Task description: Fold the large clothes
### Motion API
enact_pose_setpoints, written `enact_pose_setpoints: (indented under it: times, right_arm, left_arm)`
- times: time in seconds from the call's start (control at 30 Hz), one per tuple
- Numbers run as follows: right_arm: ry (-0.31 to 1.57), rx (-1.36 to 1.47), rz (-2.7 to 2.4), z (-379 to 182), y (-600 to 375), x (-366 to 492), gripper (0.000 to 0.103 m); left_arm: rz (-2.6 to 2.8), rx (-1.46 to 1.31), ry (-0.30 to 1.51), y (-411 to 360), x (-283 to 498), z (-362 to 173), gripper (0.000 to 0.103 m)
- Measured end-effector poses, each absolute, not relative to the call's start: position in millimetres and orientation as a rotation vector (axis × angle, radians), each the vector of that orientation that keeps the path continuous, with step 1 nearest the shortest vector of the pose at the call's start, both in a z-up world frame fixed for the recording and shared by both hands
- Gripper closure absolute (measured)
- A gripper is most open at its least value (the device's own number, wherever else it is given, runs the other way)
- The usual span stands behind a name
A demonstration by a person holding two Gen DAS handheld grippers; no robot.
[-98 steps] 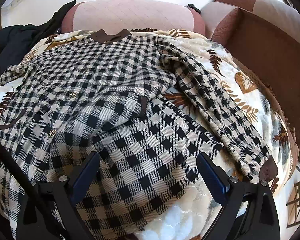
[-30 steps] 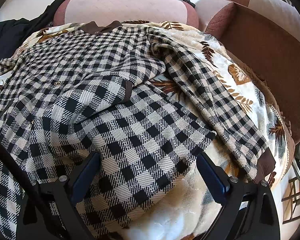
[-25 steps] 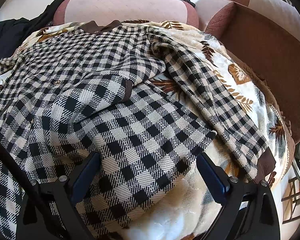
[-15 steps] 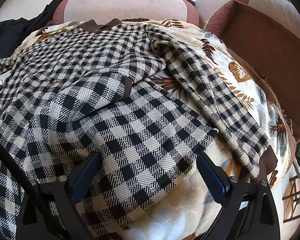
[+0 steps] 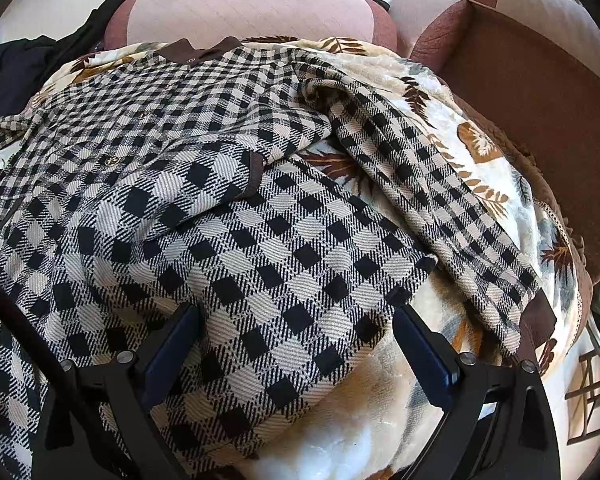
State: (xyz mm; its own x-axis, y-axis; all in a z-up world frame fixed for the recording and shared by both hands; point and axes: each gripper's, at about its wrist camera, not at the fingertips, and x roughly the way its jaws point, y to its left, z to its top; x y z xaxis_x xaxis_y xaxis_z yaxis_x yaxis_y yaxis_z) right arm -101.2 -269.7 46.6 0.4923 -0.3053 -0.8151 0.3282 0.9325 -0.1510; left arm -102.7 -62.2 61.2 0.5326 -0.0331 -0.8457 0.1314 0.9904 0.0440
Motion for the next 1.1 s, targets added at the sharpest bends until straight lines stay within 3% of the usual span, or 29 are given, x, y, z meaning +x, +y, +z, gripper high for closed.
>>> enact_pose_setpoints:
  times: [0.27, 0.43, 1.1]
  right_arm:
    - [0.745, 0.221, -0.402, 90.3, -324.6, -144.1, 0.005]
    - [0.827, 0.295, -0.444, 76.4, -354.2, -150.5, 0.012]
    - [0.905, 0.148, -0.474, 63.8, -312.0, -130.4, 0.013]
  left_arm:
    - [-0.057, 0.041, 1.003, -36.6, -94.7, 60.6, 0.000]
    - [-0.037, -0.003, 1.020, -21.7, -91.5, 57.3, 0.000]
    - [-0.087, 0.072, 1.019, -44.7, -105.8, 58.7, 0.000]
